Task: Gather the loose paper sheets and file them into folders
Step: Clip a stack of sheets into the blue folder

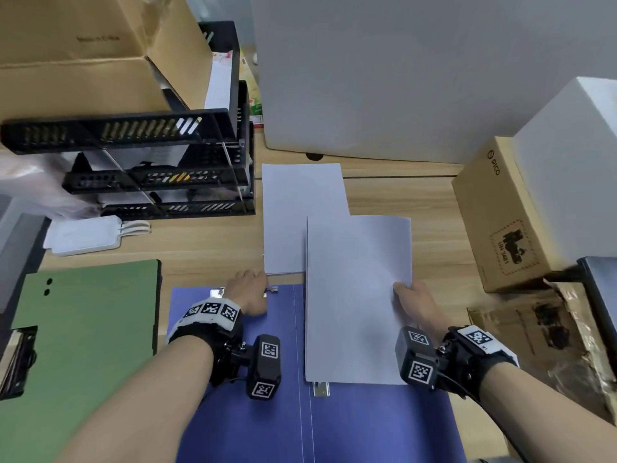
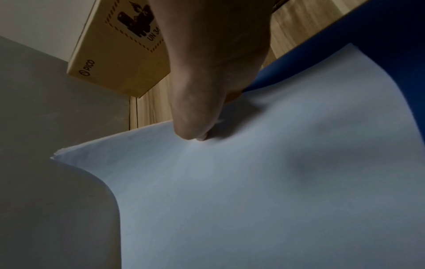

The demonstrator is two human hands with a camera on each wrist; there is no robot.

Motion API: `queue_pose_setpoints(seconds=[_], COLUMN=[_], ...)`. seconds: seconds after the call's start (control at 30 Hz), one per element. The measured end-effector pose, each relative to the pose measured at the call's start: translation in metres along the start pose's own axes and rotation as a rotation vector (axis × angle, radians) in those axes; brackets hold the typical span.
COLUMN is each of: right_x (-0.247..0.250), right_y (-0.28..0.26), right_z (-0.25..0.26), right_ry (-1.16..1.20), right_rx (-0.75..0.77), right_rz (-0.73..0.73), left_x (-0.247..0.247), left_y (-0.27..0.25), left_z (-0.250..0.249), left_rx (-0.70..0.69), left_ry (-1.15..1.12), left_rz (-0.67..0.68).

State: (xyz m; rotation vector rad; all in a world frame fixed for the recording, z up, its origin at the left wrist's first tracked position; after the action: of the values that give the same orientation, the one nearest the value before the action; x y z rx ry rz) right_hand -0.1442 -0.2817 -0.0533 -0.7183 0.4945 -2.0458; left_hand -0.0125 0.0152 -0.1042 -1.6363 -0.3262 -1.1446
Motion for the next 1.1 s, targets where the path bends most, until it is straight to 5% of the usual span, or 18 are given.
queue_pose_setpoints(seconds=[0.1,0.2,0.37,0.57,0.73,0.83,0.97,1.1], right_x=[-0.004,-0.007,-0.008,0.011,0.013,0.003,-0.009,-0.018], right_y=[0.003,0.008,0.017,0.034,0.048,0.053,0.063,0.073], right_z=[0.003,0.015,0.038,0.038,0.012,0.007,0.008,0.009], right_ry=[0.019,0.034,0.045,-0.041,-0.093,-0.133,-0.167,-0.178], right_rx=[-0.032,-0.045,0.041,0.02,-0.06,-0.091,-0.085,-0.083], right_rz=[-0.005,0.008,-0.022,-0.094,-0.086,-0.046,-0.005,0.038], left_x=[0.023,0.059,0.105,0.101,0.091,0.088,0.06,0.049], left_y=[-0.005,-0.01,0.003,0.041,0.054,0.054,0.06,0.061], left_z=[-0.002,0.0,0.02,0.045,0.037,0.016,-0.012,-0.021], left_rx=[-0.071,-0.098,-0.011,0.18,0.138,0.06,0.011,0.039], left_ry=[-0.078,-0.132,-0.137,-0.06,-0.173,-0.321,-0.507,-0.622], left_rz=[-0.039,-0.218,-0.451,-0.51,-0.52,-0.428,0.022,0.074])
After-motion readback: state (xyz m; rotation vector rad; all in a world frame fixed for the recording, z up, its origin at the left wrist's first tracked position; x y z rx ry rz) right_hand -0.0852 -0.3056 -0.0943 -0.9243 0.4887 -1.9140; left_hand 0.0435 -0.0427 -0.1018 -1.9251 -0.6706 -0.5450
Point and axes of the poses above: each hand's wrist, its own y-axis towards the middle knuckle, its own x-axis out of the back of the hand, z = x × y, the point moved 4 cm from there along y, towards the middle knuckle, and after that the axes turned 11 degrees about y, right-handed, at the moved point
